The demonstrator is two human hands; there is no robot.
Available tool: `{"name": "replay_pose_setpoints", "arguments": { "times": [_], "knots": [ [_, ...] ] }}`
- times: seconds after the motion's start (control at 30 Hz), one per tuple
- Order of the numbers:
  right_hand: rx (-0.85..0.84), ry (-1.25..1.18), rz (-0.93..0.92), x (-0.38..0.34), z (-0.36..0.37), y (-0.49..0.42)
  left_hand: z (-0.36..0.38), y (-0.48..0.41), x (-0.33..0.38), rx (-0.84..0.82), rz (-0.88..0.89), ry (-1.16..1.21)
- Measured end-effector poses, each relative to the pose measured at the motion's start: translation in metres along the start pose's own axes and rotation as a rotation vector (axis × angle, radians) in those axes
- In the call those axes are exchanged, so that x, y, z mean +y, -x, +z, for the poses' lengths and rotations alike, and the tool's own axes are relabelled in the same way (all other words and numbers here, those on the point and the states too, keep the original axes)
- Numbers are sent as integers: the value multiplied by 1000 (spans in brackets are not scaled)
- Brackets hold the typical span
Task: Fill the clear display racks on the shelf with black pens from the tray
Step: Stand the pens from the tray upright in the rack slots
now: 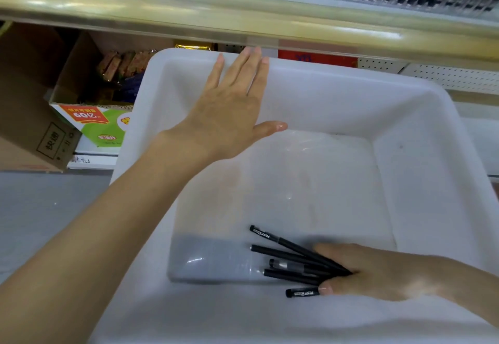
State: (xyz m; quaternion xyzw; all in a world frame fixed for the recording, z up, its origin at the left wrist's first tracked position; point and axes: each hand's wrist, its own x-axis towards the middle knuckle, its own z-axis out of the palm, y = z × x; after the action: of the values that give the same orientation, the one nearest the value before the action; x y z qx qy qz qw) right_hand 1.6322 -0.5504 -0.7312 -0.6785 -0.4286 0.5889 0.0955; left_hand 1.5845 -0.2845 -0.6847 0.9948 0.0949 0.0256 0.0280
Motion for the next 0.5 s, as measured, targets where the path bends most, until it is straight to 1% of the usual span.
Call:
{"name": "replay_pose_setpoints", "arguments": {
  "times": [0.1, 0.27, 0.37, 0.43, 0.5],
  "knots": [
    [-42, 57, 25, 1, -2, 0, 0, 0, 0, 0, 2, 3],
    [-68, -66, 11, 4, -2, 4, -1, 1, 0, -1, -6, 10],
    [-47, -191, 17, 0, -5, 4, -3, 0, -4, -29, -7, 57],
    [2, -329, 32, -4, -9, 6, -7, -1, -7, -39, -13, 148],
    [66, -483, 32, -6, -16, 9, -12, -1, -9, -13, -42, 259]
  ]
}}
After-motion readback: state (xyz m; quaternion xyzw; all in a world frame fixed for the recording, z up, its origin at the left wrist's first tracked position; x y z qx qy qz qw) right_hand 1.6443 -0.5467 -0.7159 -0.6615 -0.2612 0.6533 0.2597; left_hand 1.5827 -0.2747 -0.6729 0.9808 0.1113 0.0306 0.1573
